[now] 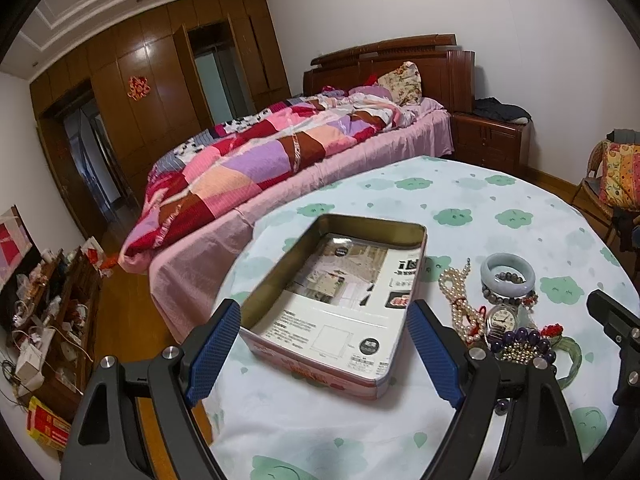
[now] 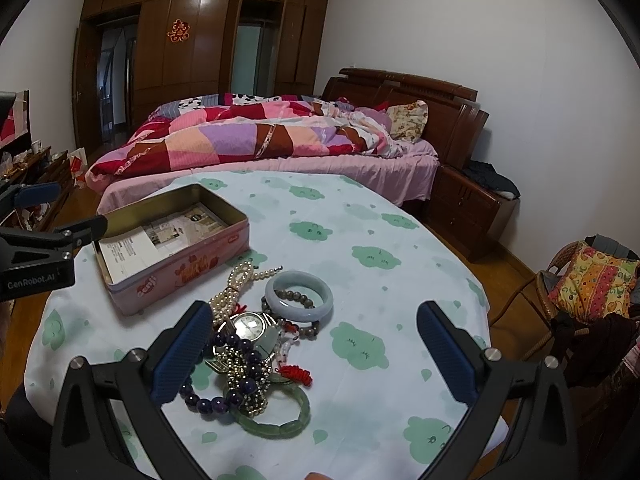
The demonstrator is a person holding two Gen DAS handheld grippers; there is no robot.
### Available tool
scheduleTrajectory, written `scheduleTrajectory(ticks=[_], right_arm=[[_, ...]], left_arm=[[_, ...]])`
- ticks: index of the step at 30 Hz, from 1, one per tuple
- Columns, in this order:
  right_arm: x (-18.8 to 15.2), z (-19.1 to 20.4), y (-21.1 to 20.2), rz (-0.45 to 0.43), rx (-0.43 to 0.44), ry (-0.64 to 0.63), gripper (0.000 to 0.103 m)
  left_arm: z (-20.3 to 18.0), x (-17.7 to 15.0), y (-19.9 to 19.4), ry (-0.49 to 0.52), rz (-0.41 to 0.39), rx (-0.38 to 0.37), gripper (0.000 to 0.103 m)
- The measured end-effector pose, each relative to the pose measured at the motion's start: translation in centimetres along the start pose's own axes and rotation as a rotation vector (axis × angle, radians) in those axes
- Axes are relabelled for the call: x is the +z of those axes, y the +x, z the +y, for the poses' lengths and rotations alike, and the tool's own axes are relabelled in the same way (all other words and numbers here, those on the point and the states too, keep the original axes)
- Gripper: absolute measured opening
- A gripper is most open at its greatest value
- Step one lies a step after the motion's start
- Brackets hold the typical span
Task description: Organize jewelry
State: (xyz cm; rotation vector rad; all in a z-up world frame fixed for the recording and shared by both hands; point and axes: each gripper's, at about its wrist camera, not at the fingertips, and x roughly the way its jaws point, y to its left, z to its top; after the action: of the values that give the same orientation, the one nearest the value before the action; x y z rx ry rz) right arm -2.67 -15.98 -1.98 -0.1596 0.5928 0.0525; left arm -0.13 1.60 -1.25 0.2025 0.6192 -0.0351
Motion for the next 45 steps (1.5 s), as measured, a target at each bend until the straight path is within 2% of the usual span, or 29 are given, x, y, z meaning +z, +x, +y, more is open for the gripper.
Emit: scheduleTrajectory(ticks=[7,10,13,16,20,22,24,28,31,35,36,40,43,45], right_arm=[[-2.0,-1.1,2.3,0.056,-0.015,0.023,0.103],[-2.7,-2.0,3.5,0.093,0.009,0.046,0.100],[-2.9,-2.7,4.4,0.140,0.014,0.054,0.094],[-3.4,-3.2,5.0,0.175,0.040,0.076,0.083],[-3.8,-3.4,4.7,0.191,0.071,0.077,0.073],[-3.9,-3.3,4.9,0.196,0.072,0.070,0.069],[-4.0,-3.3,4.9,0.203,0.076,0.063,0.067],[-4.8,-3.1,4.0,0.219,0.090,0.043,0.063],[-5.3,-2.8,3.3,0.223,0.116,0.042,0.061],[-6.0,-2.2,3.6,0.247,0.144,0.023,0.050],[-6.1,-2.1,3.9,0.258,0.145,0.022,0.044],[-6.4,-1.9,4.2,0.267,0.168,0.028,0.035],[-6.7,-1.6,4.5,0.279,0.198,0.027,0.025],[-6.9,-1.4,4.8,0.291,0.217,0.034,0.018]], left_arm=[[-1.2,-1.5,1.0,0.020,0.024,-0.047,0.085],[-2.1,-1.8,1.7,0.024,0.038,-0.076,0.085],[-2.7,-1.9,2.4,0.028,0.051,-0.096,0.085],[-3.2,-1.9,3.0,0.021,0.060,-0.118,0.085],[-4.1,-2.1,3.0,0.032,0.060,-0.153,0.085],[-5.0,-2.2,2.8,0.059,0.058,-0.179,0.079],[-6.3,-2.4,2.7,0.103,0.065,-0.209,0.065],[-8.2,-3.1,3.1,0.153,0.108,-0.262,0.055],[-9.1,-3.5,3.2,0.174,0.127,-0.290,0.044],[-10.1,-4.2,3.6,0.201,0.159,-0.326,0.035],[-10.2,-4.4,3.7,0.206,0.171,-0.332,0.034],[-10.8,-5.2,4.7,0.211,0.230,-0.371,0.032],[-10.9,-5.2,4.8,0.205,0.236,-0.396,0.029],[-10.9,-5.2,4.8,0.202,0.237,-0.418,0.014]])
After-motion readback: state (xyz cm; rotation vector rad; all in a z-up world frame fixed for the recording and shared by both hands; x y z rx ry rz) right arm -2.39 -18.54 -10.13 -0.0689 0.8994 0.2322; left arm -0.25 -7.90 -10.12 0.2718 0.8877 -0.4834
